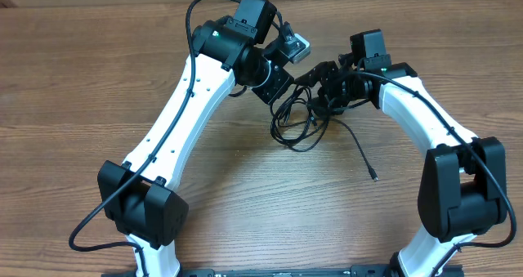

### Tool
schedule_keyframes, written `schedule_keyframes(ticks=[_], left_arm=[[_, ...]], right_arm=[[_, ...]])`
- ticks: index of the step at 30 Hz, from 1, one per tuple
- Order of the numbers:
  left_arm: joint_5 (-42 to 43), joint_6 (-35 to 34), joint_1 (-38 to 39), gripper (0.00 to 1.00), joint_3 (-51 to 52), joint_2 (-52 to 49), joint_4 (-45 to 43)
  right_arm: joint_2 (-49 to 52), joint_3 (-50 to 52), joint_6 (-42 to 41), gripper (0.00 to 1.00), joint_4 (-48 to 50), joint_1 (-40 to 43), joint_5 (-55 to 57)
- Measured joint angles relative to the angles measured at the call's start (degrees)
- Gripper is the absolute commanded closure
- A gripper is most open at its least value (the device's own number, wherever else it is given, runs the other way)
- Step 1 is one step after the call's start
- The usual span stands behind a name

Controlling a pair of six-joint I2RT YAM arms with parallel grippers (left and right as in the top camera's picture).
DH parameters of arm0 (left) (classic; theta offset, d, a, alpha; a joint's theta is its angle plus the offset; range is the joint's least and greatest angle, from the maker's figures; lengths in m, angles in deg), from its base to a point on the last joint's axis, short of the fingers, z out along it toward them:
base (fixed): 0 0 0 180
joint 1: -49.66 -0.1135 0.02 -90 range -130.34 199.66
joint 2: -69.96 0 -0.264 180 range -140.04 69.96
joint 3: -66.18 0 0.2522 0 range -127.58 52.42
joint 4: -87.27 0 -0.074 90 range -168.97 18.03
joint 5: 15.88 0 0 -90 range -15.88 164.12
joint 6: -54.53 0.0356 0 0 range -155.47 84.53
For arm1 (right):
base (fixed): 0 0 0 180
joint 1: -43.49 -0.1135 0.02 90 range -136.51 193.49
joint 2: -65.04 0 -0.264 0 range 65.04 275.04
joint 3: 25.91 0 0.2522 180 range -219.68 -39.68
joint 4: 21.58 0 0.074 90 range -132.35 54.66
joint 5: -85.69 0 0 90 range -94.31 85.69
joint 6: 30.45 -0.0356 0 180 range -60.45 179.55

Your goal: Untangle cables

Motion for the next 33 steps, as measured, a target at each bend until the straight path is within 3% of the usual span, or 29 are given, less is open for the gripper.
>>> schedule_keyframes(ticks=[3,6,11,18,26,33], left_arm=[[0.5,0.0,0.0,0.96,0.0,0.0,-0.2],[1.3,0.0,0.0,0.96,0.0,0.0,-0.2],[1.8,0.0,0.0,0.96,0.0,0.0,-0.4],[-4.9,-5.9,0.0,0.96,0.0,0.0,-2.1],[-21.0,-23.2,-1.7,0.96,0.0,0.0,-0.6],[-22.3,-31.0,-5.4,0.96,1.0,0.0,1.1]], right_arm=[[0.1,0.0,-1.0,0.59,0.0,-0.9,0.2],[0.1,0.0,-1.8,0.78,-0.1,-2.3,1.6],[0.1,0.0,-2.4,0.96,-2.1,-3.7,4.7],[0.1,0.0,-0.7,0.96,-9.0,-3.8,10.3],[0.1,0.0,2.9,0.96,-14.0,-3.8,17.3],[0.1,0.0,3.5,0.96,-12.3,-4.3,17.7]])
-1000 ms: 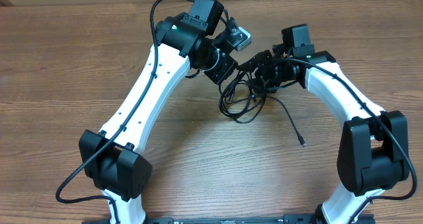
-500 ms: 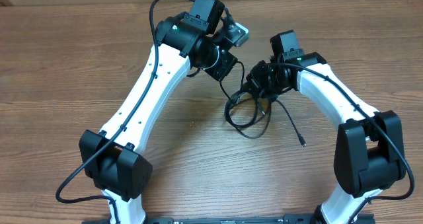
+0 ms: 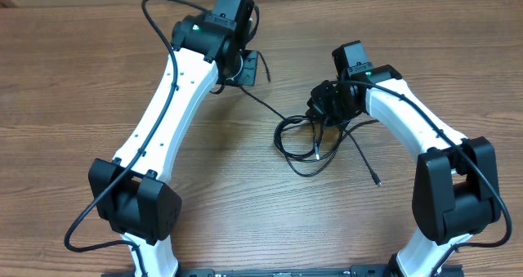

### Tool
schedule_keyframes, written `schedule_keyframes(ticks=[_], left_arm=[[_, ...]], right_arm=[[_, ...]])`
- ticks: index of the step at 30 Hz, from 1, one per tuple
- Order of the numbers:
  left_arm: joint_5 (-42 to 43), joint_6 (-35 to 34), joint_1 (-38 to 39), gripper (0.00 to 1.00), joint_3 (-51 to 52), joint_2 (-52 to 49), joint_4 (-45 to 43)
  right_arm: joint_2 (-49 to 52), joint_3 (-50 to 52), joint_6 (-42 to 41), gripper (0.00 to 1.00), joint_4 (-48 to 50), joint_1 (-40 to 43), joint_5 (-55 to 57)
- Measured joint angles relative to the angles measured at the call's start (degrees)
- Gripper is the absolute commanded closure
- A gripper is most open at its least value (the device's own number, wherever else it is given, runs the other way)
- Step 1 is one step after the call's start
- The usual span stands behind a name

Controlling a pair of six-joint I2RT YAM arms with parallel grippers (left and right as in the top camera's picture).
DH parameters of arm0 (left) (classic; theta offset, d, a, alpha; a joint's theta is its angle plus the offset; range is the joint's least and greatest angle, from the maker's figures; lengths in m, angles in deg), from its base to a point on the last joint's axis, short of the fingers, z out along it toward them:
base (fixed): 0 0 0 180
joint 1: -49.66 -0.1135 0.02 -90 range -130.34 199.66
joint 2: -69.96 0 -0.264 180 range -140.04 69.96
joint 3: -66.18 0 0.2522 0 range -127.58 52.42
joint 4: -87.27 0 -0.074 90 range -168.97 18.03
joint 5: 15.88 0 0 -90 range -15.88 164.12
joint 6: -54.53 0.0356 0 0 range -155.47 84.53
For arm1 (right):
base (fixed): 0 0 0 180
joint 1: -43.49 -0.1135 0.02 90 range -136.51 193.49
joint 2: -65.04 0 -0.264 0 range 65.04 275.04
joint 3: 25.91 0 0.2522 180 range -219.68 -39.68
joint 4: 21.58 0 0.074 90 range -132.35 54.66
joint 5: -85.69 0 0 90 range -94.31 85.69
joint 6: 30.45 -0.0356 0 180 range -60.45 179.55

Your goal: Untangle cables

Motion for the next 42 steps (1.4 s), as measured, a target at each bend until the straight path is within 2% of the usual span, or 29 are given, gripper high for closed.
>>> schedule_keyframes(ticks=[5,7,8,10,13,22,28,33,36,37,41,42], left_arm=[[0.0,-0.7,-0.8,0.96,3.7,0.0,0.4],[0.5,-0.7,-1.0,0.96,5.5,0.0,0.4],[0.9,-0.5,-1.0,0.96,6.2,0.0,0.5],[1.4,-0.4,-1.0,0.96,7.5,0.0,0.6],[1.9,-0.3,-1.0,0.96,8.9,0.0,0.8],[3.0,-0.3,-1.0,0.96,14.7,0.1,-0.8],[4.6,-0.3,-1.0,0.96,21.0,0.1,-4.0],[5.6,-0.8,-1.0,0.90,25.2,0.1,-6.3],[5.7,-0.8,-1.0,0.90,26.6,0.1,-6.3],[5.7,-1.0,-1.0,0.94,27.2,0.1,-6.5],[5.0,-4.1,-1.0,0.96,30.8,0.1,-8.1],[4.7,-5.0,-1.0,0.96,31.8,0.1,-8.7]], right_arm=[[0.0,0.0,-2.5,0.88,3.3,0.0,0.1],[0.0,0.0,-4.2,0.61,4.7,0.0,0.4],[0.0,0.0,-4.7,0.53,5.4,0.0,0.5],[0.0,0.0,-5.9,0.43,6.4,0.1,0.9],[0.0,0.0,-6.9,0.34,7.2,0.1,1.4],[0.1,0.0,-5.9,0.32,6.1,0.1,5.0],[0.1,0.0,-0.6,0.33,3.6,0.1,5.6],[0.1,0.0,3.1,0.34,2.0,0.1,5.9],[0.1,0.0,4.6,0.44,2.0,0.1,6.1],[0.1,0.0,5.3,0.47,1.9,0.1,6.1],[0.1,0.0,7.7,0.51,1.7,0.1,6.2],[0.1,0.0,8.4,0.57,1.5,0.1,6.3]])
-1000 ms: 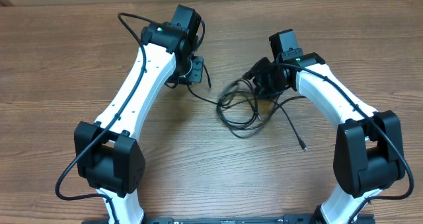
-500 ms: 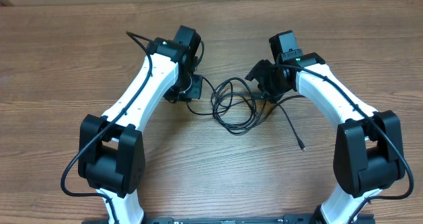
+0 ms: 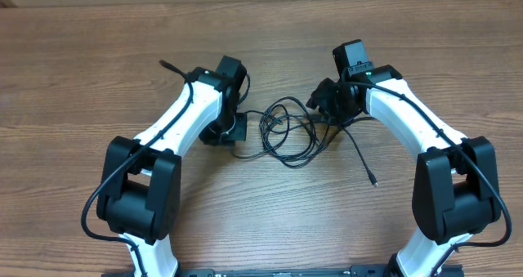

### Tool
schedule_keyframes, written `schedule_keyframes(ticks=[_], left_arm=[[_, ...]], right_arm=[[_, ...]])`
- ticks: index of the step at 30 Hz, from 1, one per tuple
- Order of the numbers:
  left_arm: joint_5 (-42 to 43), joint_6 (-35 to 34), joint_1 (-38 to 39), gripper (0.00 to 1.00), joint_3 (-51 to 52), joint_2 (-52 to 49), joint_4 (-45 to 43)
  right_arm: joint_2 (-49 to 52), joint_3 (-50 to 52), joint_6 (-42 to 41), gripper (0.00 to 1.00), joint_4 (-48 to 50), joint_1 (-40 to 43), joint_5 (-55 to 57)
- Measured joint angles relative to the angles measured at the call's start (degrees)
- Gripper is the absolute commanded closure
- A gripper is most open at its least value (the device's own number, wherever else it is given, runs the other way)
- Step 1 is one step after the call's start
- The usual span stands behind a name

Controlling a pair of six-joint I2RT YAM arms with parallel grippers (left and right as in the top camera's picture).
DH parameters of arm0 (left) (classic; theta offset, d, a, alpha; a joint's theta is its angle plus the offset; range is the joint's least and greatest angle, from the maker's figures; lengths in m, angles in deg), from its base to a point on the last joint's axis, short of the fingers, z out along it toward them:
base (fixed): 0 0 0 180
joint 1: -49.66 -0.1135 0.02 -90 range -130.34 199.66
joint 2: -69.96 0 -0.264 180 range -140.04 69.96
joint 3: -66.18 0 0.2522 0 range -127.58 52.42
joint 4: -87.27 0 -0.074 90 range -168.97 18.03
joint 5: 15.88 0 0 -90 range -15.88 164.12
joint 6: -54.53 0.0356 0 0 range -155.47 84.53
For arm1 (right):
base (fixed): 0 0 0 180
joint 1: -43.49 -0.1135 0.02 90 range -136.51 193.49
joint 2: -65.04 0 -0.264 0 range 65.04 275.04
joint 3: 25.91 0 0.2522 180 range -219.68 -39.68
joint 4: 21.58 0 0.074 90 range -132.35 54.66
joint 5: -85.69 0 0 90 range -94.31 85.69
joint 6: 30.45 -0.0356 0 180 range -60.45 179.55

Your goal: Untangle cables

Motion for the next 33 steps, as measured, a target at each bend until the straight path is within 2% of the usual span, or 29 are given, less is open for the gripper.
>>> schedule_keyframes(ticks=[3,6,10,11,13,14,19,23,26,27,29,30,32,33], left_arm=[[-1.4,-2.9,0.0,0.96,3.9,0.0,-2.3],[-2.9,-5.2,0.0,0.94,6.6,0.0,-3.7],[-6.8,-7.7,0.0,0.91,9.7,0.0,-4.0],[-7.7,-8.0,-0.1,0.83,9.9,0.0,-3.7],[-9.4,-8.3,-0.4,0.58,10.1,0.0,-3.6],[-10.1,-8.9,-0.9,0.48,10.1,0.0,-3.5],[-11.2,-9.6,-2.9,0.59,10.1,0.4,-3.7],[-11.4,-8.8,-4.3,0.54,8.4,0.4,-0.7],[-11.7,-7.5,-5.3,0.46,1.3,0.4,3.6],[-11.9,-7.1,-5.6,0.47,-3.5,0.4,4.8],[-11.8,-6.6,-5.6,0.55,-7.0,0.5,5.5],[-11.7,-6.6,-5.6,0.66,-8.0,0.5,5.4],[-8.4,-4.6,-5.6,0.75,-9.4,0.5,3.4],[-4.7,-2.7,-5.6,0.77,-9.4,0.5,1.6]], right_arm=[[0.0,0.0,1.3,0.69,-0.5,0.0,0.0],[0.0,0.0,2.0,0.76,-1.4,0.0,0.0],[0.0,0.0,3.2,0.80,-1.5,0.0,0.0],[0.0,0.0,3.6,0.80,-1.5,0.0,0.0],[0.0,0.0,4.1,0.80,-1.7,0.0,0.0],[0.0,0.0,4.3,0.80,-1.9,0.0,0.0],[0.0,0.0,5.0,0.80,-2.1,0.0,0.0],[0.0,0.0,5.1,0.80,-2.3,0.0,0.0],[0.0,0.0,5.1,0.80,-2.5,0.0,0.0],[0.0,0.0,5.2,0.80,-2.5,0.0,0.0],[0.0,0.0,5.1,0.79,-2.5,0.0,0.0],[0.0,0.0,5.2,0.79,-2.5,0.0,0.0],[0.0,0.0,5.2,0.78,-2.5,0.0,0.0],[0.0,0.0,5.1,0.78,-2.5,0.0,0.0]])
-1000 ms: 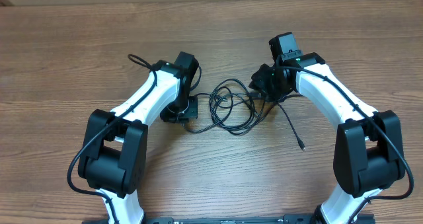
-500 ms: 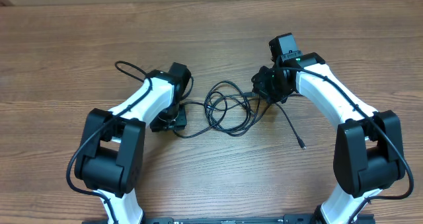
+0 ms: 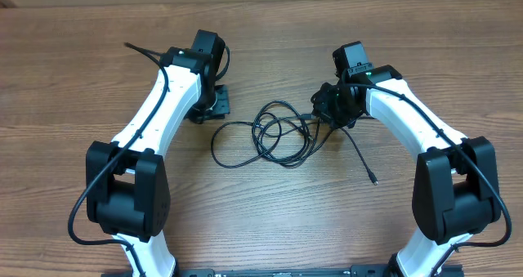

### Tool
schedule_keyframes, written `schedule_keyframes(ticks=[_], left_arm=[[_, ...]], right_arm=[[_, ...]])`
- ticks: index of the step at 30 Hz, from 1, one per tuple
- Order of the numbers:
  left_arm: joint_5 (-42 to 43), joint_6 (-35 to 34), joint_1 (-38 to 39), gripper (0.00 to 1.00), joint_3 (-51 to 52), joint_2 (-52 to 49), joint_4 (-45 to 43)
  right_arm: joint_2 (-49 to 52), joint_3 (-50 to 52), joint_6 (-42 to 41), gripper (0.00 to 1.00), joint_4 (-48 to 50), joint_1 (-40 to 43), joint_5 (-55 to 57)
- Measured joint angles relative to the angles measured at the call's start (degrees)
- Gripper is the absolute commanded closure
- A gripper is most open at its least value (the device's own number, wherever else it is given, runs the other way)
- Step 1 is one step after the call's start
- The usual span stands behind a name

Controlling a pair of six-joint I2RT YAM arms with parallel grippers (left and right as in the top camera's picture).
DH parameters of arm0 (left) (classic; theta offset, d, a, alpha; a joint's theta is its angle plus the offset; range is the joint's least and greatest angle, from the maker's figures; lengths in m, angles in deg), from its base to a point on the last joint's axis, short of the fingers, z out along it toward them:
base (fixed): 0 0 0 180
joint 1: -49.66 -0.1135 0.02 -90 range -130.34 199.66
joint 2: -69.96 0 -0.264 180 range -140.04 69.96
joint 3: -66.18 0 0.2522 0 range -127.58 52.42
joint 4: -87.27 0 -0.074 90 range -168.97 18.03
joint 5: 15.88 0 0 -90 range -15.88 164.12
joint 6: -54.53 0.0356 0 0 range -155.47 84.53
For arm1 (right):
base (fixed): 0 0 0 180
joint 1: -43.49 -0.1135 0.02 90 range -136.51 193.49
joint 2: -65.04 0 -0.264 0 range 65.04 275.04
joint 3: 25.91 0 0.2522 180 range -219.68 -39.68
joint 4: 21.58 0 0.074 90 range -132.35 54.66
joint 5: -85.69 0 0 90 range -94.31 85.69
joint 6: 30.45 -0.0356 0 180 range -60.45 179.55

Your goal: Untangle cables

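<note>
A thin black cable (image 3: pixel 276 138) lies in loose overlapping loops at the middle of the wooden table. One loop (image 3: pixel 216 149) reaches out to the left. A free end with a small plug (image 3: pixel 373 179) trails to the lower right. My right gripper (image 3: pixel 321 112) sits low at the right side of the loops, shut on the cable there. My left gripper (image 3: pixel 219 105) is up and left of the loops, apart from the cable, with nothing seen in it. Its fingers are partly hidden under the wrist.
The wooden table (image 3: pixel 73 81) is bare around the cable. Both white arms reach in from the front edge, with their bases at the lower left and lower right. A wall edge runs along the far side.
My left gripper has moved up and to the left, away from the cable. The cable's left part now lies as a wider loop on the table. My right gripper has stayed put.
Both grippers first met at a tight tangle near the right arm. Then my left gripper was far up-left with a strand stretched from the tangle. Later it was low and left with the loops spread wider. Now it is off the cable and the loops lie looser.
</note>
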Motion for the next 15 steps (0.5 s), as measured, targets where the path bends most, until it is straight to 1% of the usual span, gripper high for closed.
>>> schedule_keyframes(ticks=[3,5,8,12,15], left_arm=[[6.9,6.1,0.8,0.78,0.0,0.0,-3.3],[9.0,8.6,2.1,0.78,0.0,0.0,-4.9],[10.1,10.5,4.2,0.78,0.0,0.0,-5.1],[10.8,11.6,6.6,0.77,0.0,0.0,-5.1],[10.6,11.7,7.8,0.74,0.7,0.0,-5.4]], right_arm=[[0.0,0.0,0.0,0.78,0.0,0.0,0.0],[0.0,0.0,0.0,0.78,0.0,0.0,0.0],[0.0,0.0,0.0,0.75,0.0,0.0,0.0],[0.0,0.0,0.2,0.75,-0.3,0.0,0.0],[0.0,0.0,0.2,0.75,-0.3,0.0,0.0]])
